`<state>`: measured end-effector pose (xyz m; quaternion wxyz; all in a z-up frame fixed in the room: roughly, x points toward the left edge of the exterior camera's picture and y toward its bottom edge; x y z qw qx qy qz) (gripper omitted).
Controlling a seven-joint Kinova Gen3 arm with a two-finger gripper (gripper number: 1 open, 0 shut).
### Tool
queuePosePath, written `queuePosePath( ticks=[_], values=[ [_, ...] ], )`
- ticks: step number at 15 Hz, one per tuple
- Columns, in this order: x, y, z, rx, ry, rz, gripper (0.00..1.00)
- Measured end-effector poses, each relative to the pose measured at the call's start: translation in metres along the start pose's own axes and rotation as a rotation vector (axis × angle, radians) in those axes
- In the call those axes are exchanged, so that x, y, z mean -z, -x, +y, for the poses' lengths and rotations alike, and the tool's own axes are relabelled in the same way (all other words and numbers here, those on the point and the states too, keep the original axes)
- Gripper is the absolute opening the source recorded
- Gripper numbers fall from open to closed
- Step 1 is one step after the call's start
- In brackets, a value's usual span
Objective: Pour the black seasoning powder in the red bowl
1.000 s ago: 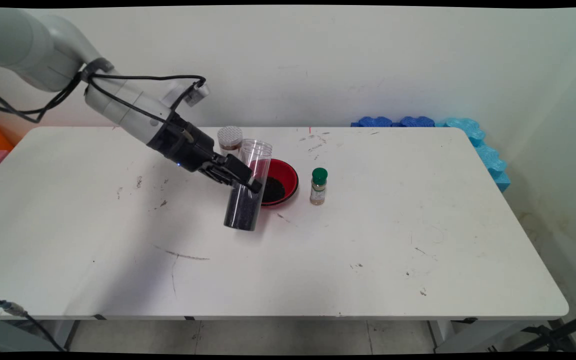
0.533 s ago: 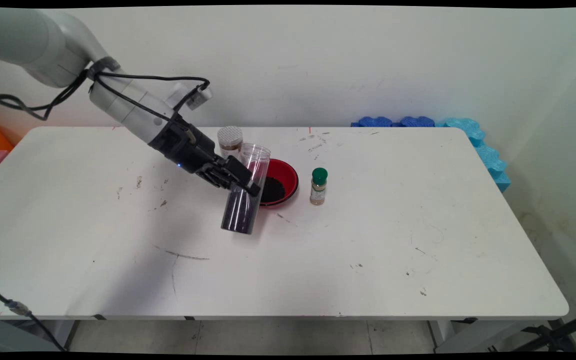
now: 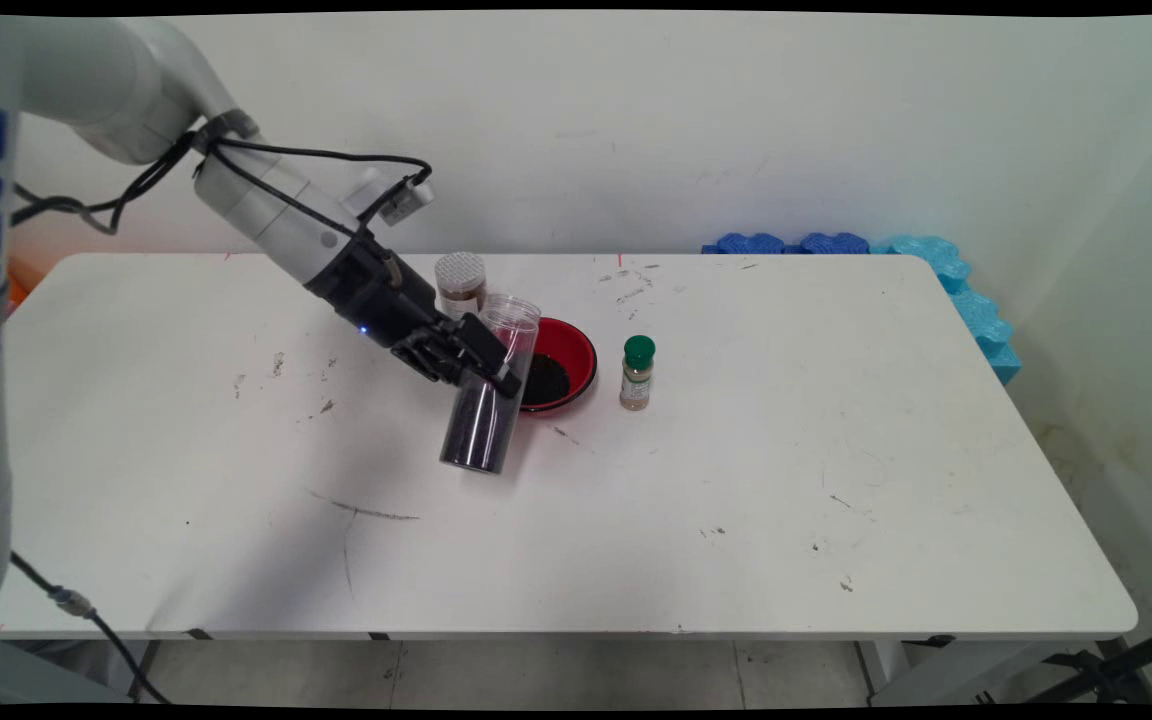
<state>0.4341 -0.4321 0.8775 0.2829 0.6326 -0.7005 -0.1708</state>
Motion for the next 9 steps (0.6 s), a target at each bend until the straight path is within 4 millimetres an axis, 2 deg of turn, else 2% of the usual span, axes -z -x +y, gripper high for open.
queuePosePath(
  ticks=[9],
  values=[
    [-0.008, -0.02, 0.011, 0.094, -0.048, -0.063, 0.0]
  ],
)
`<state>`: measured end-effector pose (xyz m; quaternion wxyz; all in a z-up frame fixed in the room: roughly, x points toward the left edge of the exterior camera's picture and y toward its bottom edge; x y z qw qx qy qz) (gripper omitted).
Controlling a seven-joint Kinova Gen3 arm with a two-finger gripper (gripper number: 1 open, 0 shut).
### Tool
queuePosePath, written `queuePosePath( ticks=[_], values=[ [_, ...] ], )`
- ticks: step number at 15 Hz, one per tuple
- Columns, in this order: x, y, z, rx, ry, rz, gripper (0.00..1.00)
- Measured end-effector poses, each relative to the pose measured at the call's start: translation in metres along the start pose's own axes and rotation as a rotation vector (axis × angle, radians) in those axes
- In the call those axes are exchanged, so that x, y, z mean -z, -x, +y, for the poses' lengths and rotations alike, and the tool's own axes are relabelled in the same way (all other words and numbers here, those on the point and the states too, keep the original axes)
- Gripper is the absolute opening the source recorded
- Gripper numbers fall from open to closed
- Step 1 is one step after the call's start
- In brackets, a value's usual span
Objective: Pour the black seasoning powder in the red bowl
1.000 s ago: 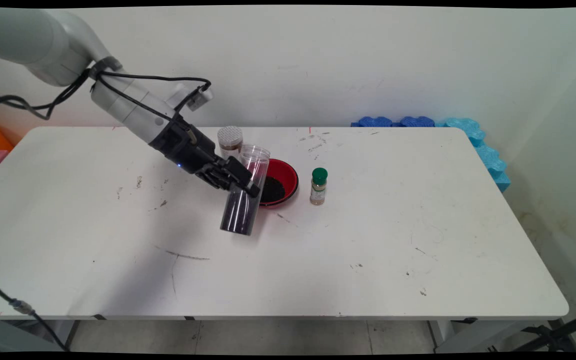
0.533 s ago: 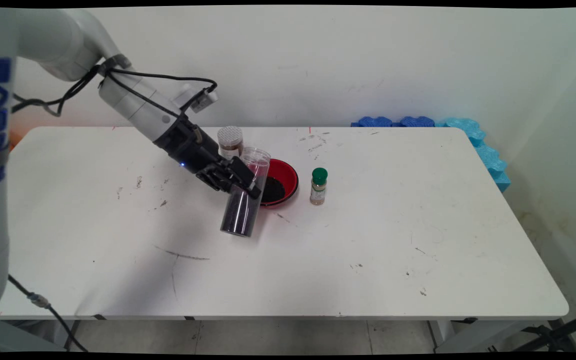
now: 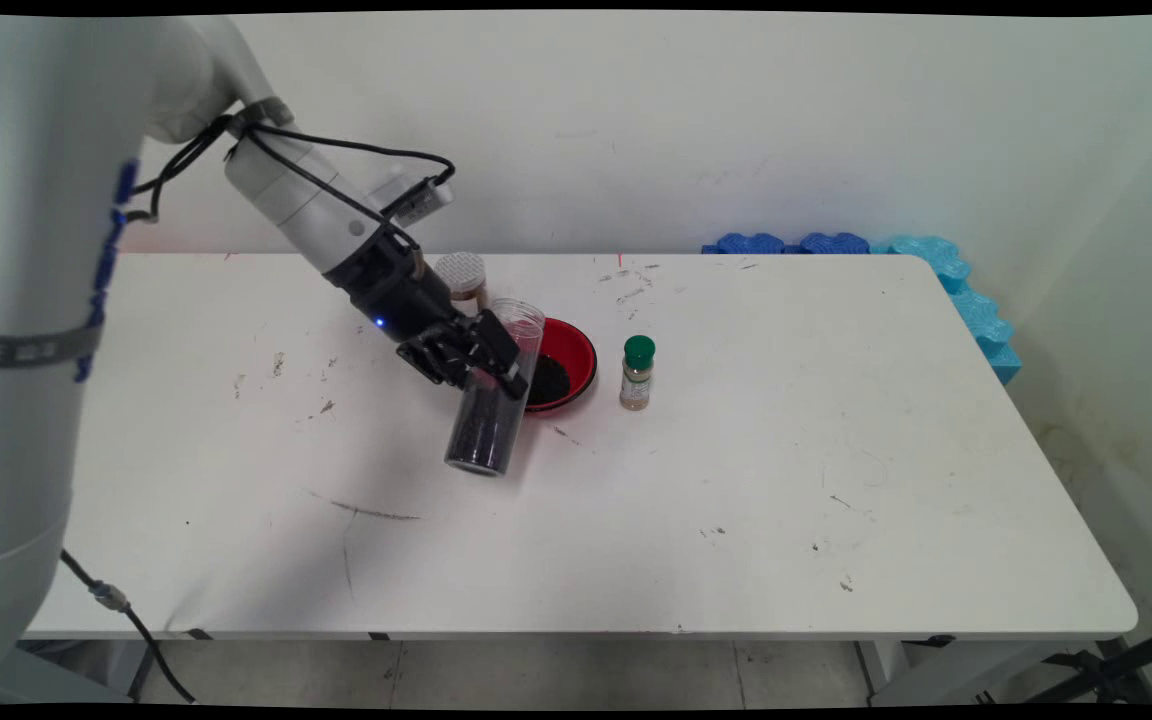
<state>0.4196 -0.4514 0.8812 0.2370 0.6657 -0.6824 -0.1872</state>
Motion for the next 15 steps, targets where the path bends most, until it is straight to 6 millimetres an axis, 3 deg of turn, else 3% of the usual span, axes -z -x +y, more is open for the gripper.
queuePosePath(
  ticks=[15],
  values=[
    [0.0, -0.021, 0.021, 0.105, -0.093, -0.092, 0.0]
  ],
)
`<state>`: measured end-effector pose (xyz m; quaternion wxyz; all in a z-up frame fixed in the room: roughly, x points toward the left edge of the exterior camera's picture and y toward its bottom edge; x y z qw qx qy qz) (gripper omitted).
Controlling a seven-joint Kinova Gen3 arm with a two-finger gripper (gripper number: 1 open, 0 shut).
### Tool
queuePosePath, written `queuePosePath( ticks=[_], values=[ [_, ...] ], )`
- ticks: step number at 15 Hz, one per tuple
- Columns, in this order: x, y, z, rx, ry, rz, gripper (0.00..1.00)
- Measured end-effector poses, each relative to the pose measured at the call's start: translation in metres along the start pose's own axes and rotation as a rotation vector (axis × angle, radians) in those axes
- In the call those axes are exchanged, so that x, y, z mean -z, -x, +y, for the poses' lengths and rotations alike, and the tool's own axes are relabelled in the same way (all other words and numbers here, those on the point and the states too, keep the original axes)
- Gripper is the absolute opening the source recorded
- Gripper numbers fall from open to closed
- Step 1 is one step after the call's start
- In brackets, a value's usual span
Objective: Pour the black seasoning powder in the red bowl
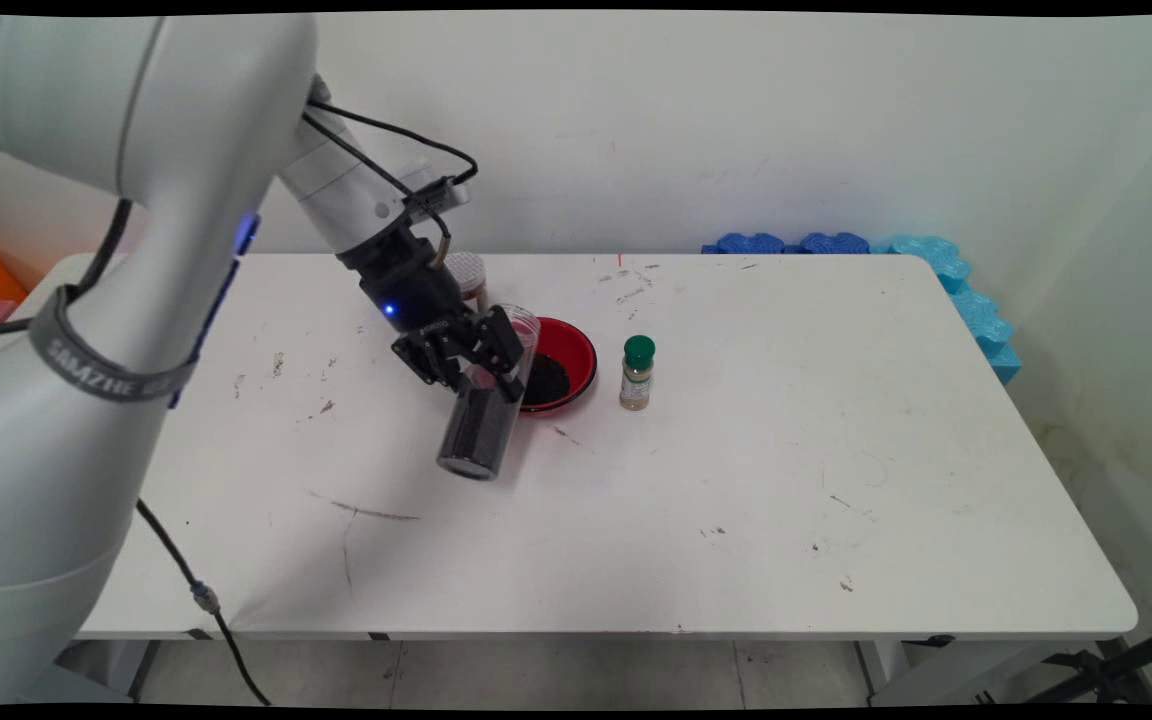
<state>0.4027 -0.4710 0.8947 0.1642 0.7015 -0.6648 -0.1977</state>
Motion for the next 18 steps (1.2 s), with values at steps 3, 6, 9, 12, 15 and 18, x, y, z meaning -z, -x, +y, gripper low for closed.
queuePosePath(
  ticks=[3, 6, 9, 12, 15, 18],
  values=[
    [0.002, -0.002, 0.003, 0.014, -0.016, -0.016, 0.0],
    [0.003, -0.005, 0.006, 0.026, -0.029, -0.029, 0.0],
    [0.004, -0.008, 0.009, 0.038, -0.041, -0.04, 0.0],
    [0.004, -0.012, 0.013, 0.051, -0.055, -0.054, 0.0],
    [0.005, -0.017, 0.017, 0.064, -0.066, -0.068, 0.0],
    [0.007, -0.023, 0.023, 0.079, -0.078, -0.082, 0.0]
  ],
)
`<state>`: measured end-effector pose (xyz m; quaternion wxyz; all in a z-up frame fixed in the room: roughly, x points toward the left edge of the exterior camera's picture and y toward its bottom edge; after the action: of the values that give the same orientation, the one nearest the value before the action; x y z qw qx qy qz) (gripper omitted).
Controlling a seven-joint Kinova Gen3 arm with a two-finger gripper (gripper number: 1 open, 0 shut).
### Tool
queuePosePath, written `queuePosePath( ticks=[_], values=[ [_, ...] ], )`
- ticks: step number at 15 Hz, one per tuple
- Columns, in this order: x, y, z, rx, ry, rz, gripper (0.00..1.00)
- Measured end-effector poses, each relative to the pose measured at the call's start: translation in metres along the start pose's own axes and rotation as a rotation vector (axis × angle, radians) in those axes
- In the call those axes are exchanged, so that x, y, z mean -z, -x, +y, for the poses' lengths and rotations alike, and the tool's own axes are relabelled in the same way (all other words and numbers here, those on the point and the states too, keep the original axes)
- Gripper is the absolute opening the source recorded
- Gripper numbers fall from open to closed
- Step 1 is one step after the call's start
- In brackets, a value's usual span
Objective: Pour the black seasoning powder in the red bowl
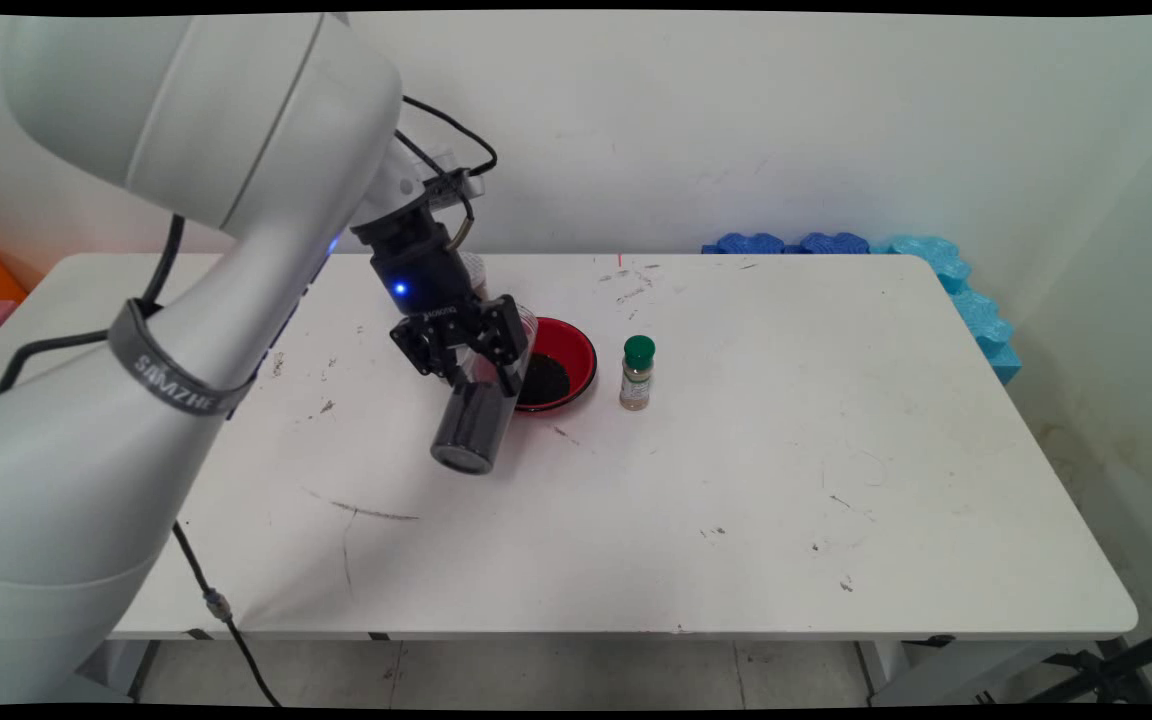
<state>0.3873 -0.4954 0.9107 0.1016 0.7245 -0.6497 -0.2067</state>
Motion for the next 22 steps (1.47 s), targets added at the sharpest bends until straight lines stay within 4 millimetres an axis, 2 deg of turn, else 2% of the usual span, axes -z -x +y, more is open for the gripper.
queuePosePath(
  ticks=[13, 22],
  values=[
    [0.013, -0.01, 0.014, 0.076, -0.055, -0.069, 0.0],
    [0.006, -0.025, 0.031, 0.152, -0.084, -0.109, 0.0]
  ],
)
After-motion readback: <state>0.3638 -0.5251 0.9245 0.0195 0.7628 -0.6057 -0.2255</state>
